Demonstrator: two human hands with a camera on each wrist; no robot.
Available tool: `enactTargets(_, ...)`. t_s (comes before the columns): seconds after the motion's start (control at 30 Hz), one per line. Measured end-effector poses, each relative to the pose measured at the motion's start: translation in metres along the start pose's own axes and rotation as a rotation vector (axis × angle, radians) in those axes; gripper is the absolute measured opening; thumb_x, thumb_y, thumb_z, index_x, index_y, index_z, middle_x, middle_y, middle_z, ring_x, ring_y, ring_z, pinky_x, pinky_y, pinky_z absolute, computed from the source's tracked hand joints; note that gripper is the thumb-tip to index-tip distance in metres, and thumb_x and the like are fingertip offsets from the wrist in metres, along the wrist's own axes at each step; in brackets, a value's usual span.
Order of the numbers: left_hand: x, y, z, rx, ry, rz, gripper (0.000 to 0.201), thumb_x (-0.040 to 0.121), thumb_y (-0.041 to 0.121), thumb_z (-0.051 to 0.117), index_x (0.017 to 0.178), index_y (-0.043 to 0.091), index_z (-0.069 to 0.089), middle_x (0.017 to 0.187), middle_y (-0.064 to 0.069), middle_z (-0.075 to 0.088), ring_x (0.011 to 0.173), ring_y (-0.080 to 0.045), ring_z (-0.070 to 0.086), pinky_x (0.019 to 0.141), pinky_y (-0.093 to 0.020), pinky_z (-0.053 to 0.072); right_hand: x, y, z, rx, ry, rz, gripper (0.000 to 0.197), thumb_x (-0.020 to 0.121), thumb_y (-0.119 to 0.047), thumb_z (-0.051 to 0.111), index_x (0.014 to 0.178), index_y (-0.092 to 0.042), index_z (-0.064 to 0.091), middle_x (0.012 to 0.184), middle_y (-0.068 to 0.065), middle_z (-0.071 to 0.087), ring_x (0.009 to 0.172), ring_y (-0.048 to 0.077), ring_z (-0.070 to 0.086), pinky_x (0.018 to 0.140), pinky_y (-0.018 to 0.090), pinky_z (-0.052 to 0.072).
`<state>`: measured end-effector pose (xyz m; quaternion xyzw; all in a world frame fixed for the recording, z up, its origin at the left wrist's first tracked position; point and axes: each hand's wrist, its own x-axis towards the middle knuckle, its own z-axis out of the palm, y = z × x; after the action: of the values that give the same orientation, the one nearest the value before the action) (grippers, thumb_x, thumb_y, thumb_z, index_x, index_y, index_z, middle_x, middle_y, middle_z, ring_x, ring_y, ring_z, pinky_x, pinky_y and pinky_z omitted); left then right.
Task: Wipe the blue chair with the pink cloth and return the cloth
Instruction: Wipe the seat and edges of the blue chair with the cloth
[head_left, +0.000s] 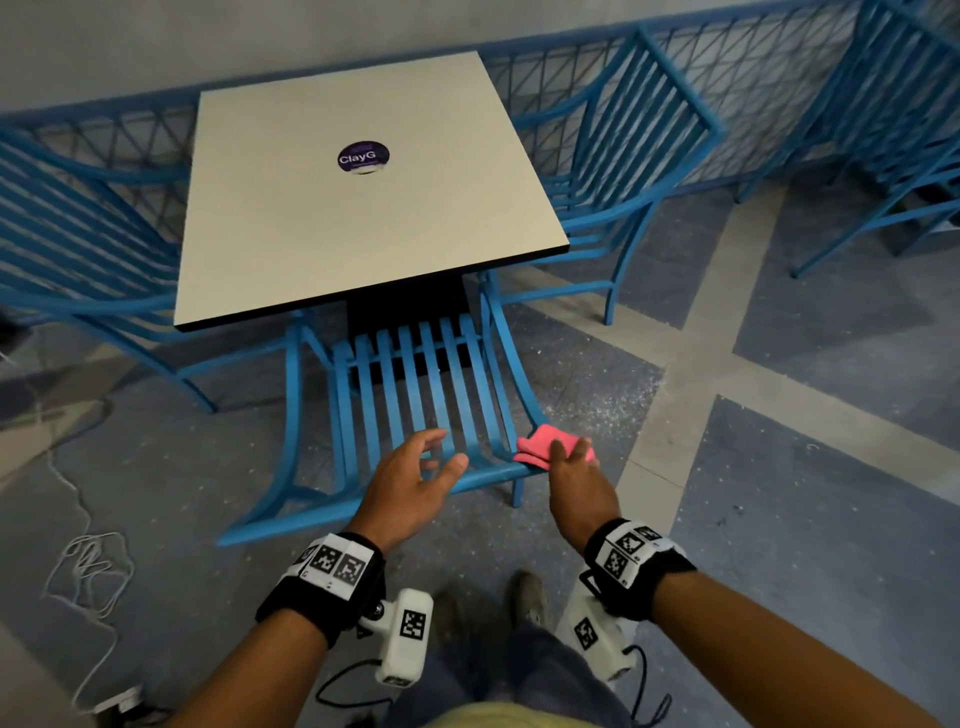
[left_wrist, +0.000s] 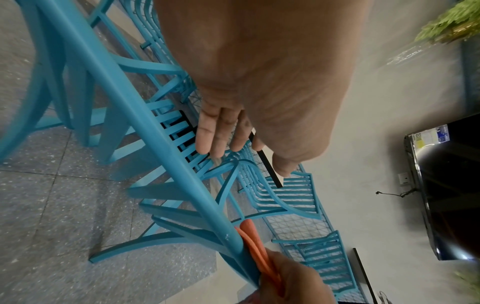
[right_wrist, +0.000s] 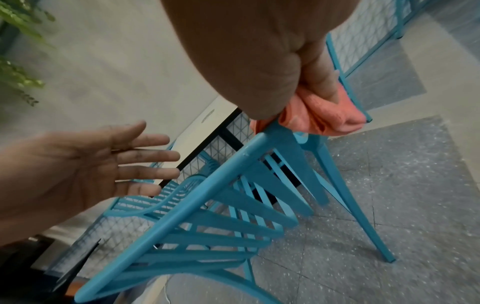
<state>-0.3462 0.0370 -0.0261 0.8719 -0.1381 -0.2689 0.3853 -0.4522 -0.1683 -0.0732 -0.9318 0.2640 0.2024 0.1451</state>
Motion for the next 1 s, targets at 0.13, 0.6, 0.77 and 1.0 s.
enactTargets(0.13,-0.006,-0.011,-0.009,-0.01,0.01,-0.024,0.052,0.093,0.054,0.063,0.138,0.03,0.054,0.137,0.009,0.059,0.116,-0.009,0.061,0.094,-0.03,0.05,-0.003,-0.022,0.012,-0.052,-0.004,0.016,0.058,0.101,-0.003,0.034,0.154,0.002,0.011,0.154,0.042,0.013,0.134,0.055,0.04,0.099,0.05,0.048)
enactTargets(0.6,-0.017,-0.034,-0.022,-0.035,0.061,-0.037,0.042,0.098,0.034,0.063,0.138,0.024,0.056,0.137,0.005,0.061,0.118,-0.01,0.061,0.096,-0.03,0.052,-0.029,-0.114,0.029,0.174,-0.115,-0.293,0.058,0.094,0.006,0.042,0.149,-0.005,0.03,0.153,0.034,0.025,0.107,0.047,0.061,0.086,0.049,0.052)
enactTargets(0.77,-0.016,-0.038,-0.032,0.053,0.027,0.051,0.054,0.085,0.025,0.076,0.135,0.035,0.057,0.138,0.01,0.059,0.128,-0.012,0.052,0.107,-0.038,0.044,-0.035,-0.1,0.0,0.37,-0.095,-0.627,0.036,0.093,0.0,0.053,0.121,-0.021,0.061,0.087,0.002,0.072,0.075,0.015,0.069,0.071,0.028,0.054)
enactTargets(1.0,-0.017,-0.028,-0.027,0.131,-0.02,0.153,0.063,0.074,0.022,0.071,0.132,0.039,0.054,0.139,0.013,0.057,0.132,-0.013,0.049,0.111,-0.052,0.042,-0.025,-0.064,-0.016,-0.036,0.115,-0.372,0.028,0.098,-0.011,0.052,0.126,-0.012,0.052,0.116,0.011,0.063,0.092,0.028,0.069,0.076,0.04,0.057)
